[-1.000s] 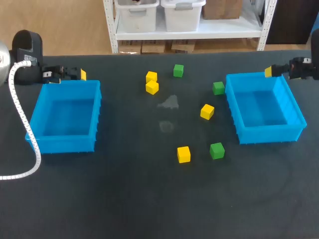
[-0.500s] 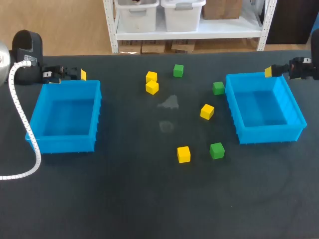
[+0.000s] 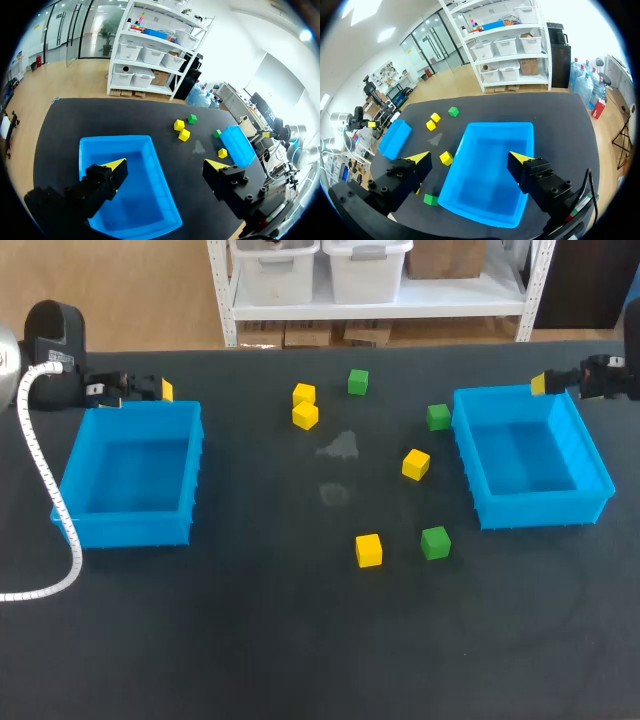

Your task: Put the green cubes in the right bin and the yellow cubes in the left bin.

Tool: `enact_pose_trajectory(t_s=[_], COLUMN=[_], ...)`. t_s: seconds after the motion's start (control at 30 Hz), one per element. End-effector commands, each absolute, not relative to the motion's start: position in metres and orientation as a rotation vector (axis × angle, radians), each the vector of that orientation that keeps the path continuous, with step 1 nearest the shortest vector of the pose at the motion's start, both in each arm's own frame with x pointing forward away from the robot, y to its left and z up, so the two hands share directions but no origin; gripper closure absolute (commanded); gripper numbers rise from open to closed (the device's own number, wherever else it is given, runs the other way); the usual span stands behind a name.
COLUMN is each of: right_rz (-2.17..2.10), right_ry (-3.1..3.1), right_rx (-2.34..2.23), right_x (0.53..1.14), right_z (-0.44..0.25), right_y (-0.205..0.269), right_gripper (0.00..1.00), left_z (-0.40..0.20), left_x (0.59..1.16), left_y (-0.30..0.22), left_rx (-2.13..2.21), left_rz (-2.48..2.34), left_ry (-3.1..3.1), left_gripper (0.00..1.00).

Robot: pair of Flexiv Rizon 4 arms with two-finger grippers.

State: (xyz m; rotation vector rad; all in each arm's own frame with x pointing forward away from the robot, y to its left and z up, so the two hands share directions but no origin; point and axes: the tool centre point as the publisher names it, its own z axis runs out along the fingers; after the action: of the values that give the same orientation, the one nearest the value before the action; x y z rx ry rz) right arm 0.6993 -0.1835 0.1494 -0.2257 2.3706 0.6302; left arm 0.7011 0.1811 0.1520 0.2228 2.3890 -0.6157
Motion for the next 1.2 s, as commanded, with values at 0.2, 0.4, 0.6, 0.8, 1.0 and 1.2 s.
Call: enact_pose_trajectory(t_s=[0.2,0.4,0.6,0.8,1.0,1.2], right_rz=[0.627,0.591,0.512,0.355,0.230,0.151], right_ry=[2.370,2.399,2.449,2.480,2.483,2.494], right_rx=[-0.226,-0.261,-0.365,-0.607,-0.881,-1.086], right_x=[0.699,0.713,0.732,0.753,0.775,0.798], right_z=[0.149,0.152,0.157,0.167,0.169,0.157], right_y=[-0.183,-0.173,-0.153,-0.117,-0.079,-0.041], right_gripper=[0.00,0.00,0.00,0.00,0.00,0.00], left_z=[0.150,0.150,0.150,0.150,0.150,0.150], left_x=[0.700,0.700,0.700,0.700,0.700,0.700], left_y=[0.184,0.184,0.184,0.184,0.184,0.184], left_rx=[0.228,0.228,0.228,0.228,0.228,0.228], left_rz=[-0.629,-0.629,-0.629,-0.629,-0.629,-0.629], left_ry=[2.379,2.379,2.379,2.379,2.379,2.379], left_gripper=[0.00,0.00,0.00,0.00,0.00,0.00])
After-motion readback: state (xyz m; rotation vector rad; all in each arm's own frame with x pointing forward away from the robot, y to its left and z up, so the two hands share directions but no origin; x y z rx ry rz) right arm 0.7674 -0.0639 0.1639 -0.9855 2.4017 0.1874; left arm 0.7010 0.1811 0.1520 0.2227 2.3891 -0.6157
